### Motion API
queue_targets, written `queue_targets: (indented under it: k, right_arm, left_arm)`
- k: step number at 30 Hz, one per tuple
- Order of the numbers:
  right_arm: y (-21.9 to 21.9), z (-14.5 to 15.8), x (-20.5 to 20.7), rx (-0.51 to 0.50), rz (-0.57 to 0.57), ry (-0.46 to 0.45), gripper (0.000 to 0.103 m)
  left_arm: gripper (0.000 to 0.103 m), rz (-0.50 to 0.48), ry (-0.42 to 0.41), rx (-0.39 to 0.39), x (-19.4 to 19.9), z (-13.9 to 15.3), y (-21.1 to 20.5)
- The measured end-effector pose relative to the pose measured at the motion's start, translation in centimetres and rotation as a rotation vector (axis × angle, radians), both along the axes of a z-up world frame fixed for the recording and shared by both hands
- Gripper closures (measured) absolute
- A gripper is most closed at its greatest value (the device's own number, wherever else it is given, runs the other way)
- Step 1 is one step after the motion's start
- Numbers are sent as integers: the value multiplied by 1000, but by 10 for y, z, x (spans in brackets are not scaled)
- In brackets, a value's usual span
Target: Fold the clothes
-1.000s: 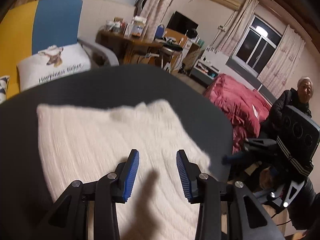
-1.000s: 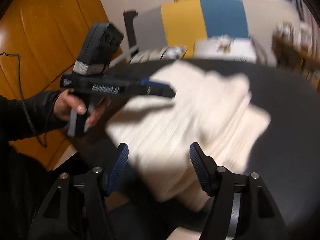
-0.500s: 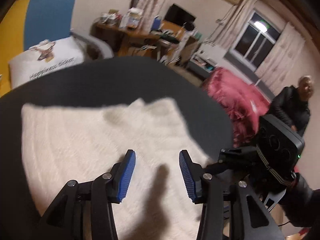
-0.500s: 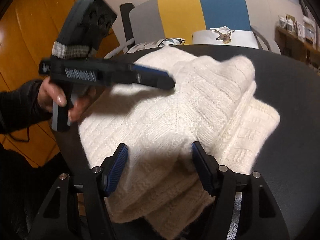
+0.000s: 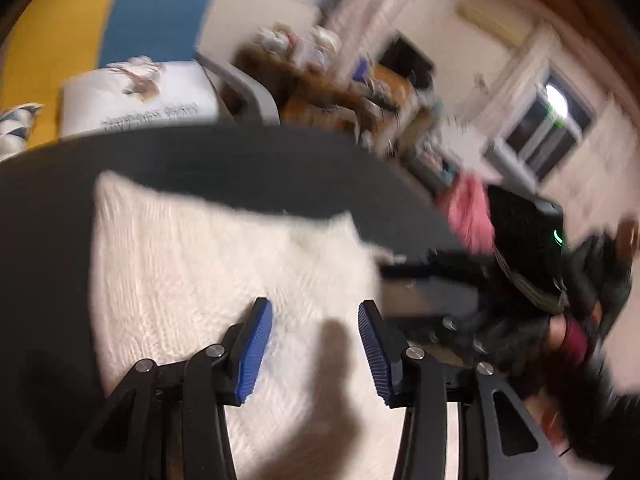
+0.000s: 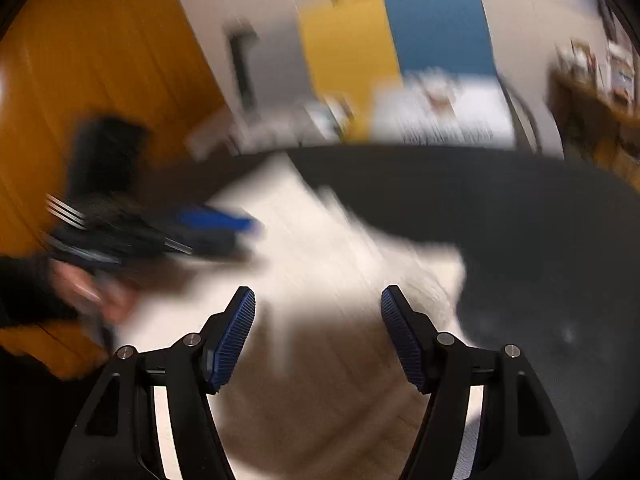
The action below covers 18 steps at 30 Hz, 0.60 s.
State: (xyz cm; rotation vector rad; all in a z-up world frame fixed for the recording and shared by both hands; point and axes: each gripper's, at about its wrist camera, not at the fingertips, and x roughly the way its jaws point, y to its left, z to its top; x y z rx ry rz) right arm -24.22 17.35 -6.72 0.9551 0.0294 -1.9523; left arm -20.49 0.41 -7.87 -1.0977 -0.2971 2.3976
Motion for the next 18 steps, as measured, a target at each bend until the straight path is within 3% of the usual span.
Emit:
queue_targets:
  k: [2, 4, 10, 14, 17, 18]
  right_arm:
    - [11, -25, -2, 9, -14, -35, 35]
    - [19, -30, 0, -15, -35, -40, 35]
    - [6, -31, 10, 34, -56, -2, 34]
    - [2, 0, 36, 46, -80, 69, 34]
    - [-9, 22, 72, 33, 20, 141, 34]
    - [-14, 16, 80, 58, 51, 128, 34]
  left_arm:
    - [57, -13, 27, -41, 4, -1, 10]
    - [55, -13, 24, -58, 3, -1, 15]
    - [55, 15, 29, -3, 14, 19, 3]
    - [55, 28, 67, 33, 30, 32, -1]
    - [55, 21, 39, 41, 41, 22, 5]
    - [55, 17, 18, 40, 45, 14, 9]
